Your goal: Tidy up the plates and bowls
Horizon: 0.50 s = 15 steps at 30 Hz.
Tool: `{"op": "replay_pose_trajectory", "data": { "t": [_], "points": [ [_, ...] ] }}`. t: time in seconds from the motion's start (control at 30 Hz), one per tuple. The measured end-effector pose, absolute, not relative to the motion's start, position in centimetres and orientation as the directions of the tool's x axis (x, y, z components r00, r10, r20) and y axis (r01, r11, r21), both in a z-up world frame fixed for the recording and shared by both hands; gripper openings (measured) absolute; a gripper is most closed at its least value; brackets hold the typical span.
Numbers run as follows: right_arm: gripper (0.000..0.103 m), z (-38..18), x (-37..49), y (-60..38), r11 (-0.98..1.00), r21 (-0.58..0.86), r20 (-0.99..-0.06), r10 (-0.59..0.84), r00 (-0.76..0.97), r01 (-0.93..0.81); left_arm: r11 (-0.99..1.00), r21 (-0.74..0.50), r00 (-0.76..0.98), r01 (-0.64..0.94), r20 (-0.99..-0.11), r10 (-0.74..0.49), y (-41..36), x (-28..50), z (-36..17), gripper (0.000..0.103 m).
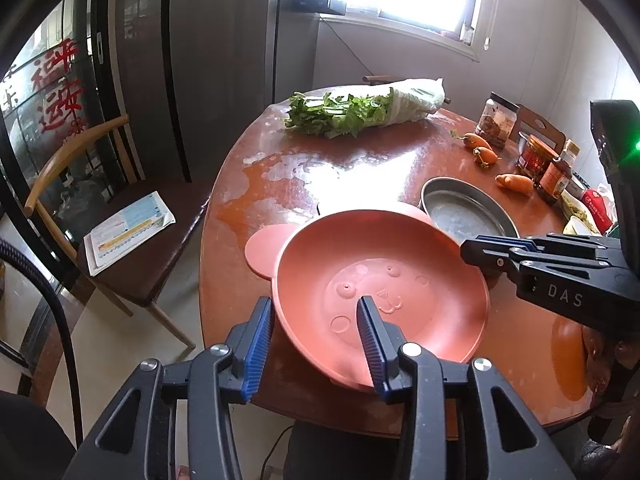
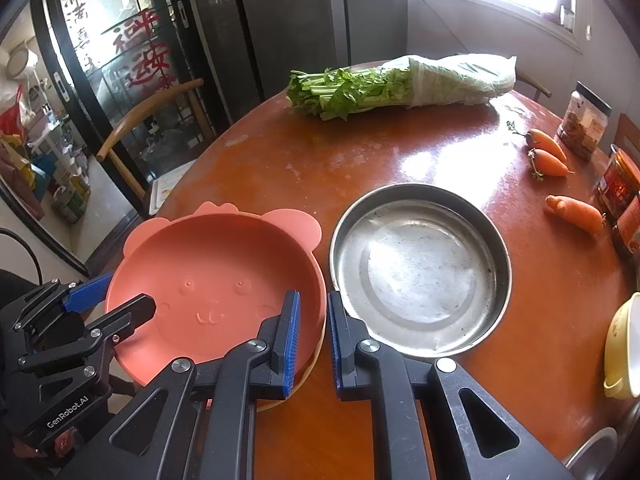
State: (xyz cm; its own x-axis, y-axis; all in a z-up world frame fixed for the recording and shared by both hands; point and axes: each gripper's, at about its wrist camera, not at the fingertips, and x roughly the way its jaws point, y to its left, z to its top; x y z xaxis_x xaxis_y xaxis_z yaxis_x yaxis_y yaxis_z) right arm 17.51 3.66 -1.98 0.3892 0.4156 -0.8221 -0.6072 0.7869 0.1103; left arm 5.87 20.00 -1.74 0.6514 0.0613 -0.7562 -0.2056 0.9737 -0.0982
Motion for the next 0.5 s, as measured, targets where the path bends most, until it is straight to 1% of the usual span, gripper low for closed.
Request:
{"op": "replay_pose_trajectory", "data": {
  "t": [0.13, 0.3, 0.37, 0.5],
  "points": [
    [0.015, -1.5, 17.5, 3.3, 0.785, 0.117, -0.816, 0.425, 0.391, -0.608, 0.974, -0.096, 0.658, -0.207, -0.750, 0.066, 19.9, 5.8, -1.2, 0.045],
    [0.016, -0.8, 17.4, 2.3, 0.789, 0.128, -0.808, 0.435, 0.398, -0.601, 0.973, -0.095, 0.668, -0.209, -0.741, 0.071, 19.4, 5.6, -0.3, 0.050],
    [0.017, -0.4, 17.3, 1.6, 0.793, 0.127, -0.803, 0.435, 0.407, -0.596, 0.974, -0.096, 0.674, -0.207, -0.736, 0.071, 19.1, 5.5, 0.1, 0.050],
    [0.021, 0.4, 17.2, 0.3, 0.801, 0.138, -0.794, 0.441, 0.419, -0.583, 0.974, -0.086, 0.679, -0.210, -0.730, 0.082, 18.5, 5.6, 0.7, 0.051]
  ]
}}
